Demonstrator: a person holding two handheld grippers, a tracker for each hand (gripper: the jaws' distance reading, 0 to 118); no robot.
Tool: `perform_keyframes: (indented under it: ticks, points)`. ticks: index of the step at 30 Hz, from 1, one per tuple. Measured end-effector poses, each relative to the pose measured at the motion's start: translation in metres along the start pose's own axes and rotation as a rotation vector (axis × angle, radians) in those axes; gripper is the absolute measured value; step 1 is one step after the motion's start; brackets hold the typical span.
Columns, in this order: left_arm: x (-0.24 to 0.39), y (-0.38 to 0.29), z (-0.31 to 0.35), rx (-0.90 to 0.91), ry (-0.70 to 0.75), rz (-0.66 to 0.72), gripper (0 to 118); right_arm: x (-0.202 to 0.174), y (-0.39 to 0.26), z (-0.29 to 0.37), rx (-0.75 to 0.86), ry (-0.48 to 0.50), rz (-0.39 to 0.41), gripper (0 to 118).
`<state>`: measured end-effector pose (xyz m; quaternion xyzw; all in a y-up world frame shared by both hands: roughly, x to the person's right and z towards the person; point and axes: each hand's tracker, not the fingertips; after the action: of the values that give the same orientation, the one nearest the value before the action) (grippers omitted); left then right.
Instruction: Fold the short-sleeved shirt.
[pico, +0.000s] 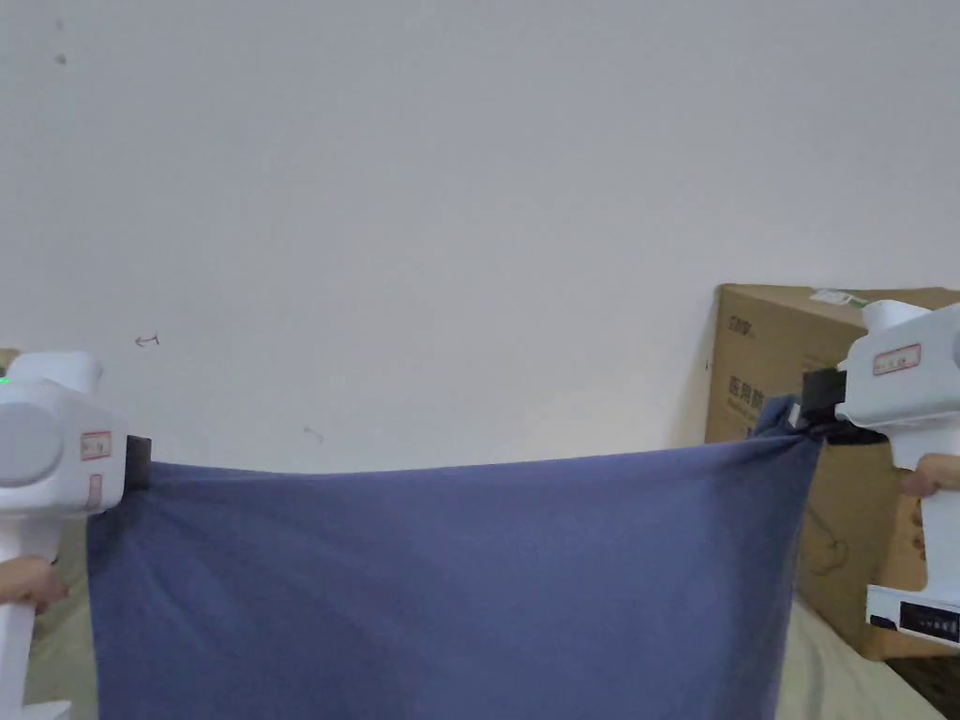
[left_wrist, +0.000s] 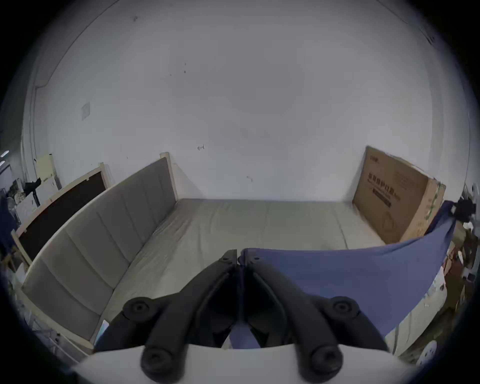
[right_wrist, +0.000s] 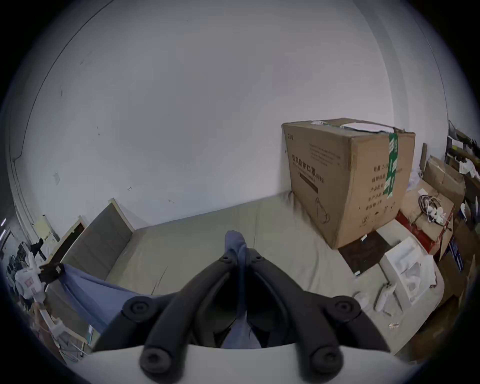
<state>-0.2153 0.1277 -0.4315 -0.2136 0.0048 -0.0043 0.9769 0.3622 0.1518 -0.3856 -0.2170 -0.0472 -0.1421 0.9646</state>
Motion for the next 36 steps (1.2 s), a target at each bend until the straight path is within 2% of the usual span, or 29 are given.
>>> perform_keyframes:
  ticks: [8, 12, 15, 20, 24, 28, 31, 33, 36]
  points:
    - [-0.012, 0.095, -0.056, 0.037, 0.050, -0.001, 4, -0.050, 0.082, -0.064, 0.041, -0.011, 0.013, 3]
    - [-0.023, 0.137, -0.067, 0.102, 0.091, 0.040, 4, -0.071, 0.118, -0.077, 0.098, 0.013, 0.007, 3]
    - [-0.027, 0.163, -0.068, 0.149, 0.103, 0.019, 4, -0.082, 0.141, -0.078, 0.138, 0.029, 0.003, 3]
    - [-0.031, 0.179, -0.068, 0.231, 0.111, 0.038, 4, -0.096, 0.162, -0.084, 0.182, 0.027, 0.013, 3]
    - [-0.022, 0.151, -0.103, 0.188, 0.164, -0.031, 4, -0.098, 0.136, -0.115, 0.150, 0.010, 0.044, 3]
    - [-0.014, 0.090, -0.168, 0.033, 0.142, -0.049, 4, -0.076, 0.084, -0.184, -0.006, -0.048, 0.032, 3]
    - [-0.004, 0.022, -0.227, -0.115, 0.137, -0.042, 4, -0.051, 0.024, -0.244, -0.146, -0.095, 0.026, 3]
    - [0.008, -0.032, -0.264, -0.196, 0.137, -0.109, 4, -0.035, -0.023, -0.281, -0.244, -0.146, 0.044, 3]
    - [0.022, -0.108, -0.301, -0.338, 0.142, -0.148, 4, 0.001, -0.092, -0.327, -0.388, -0.174, -0.024, 3]
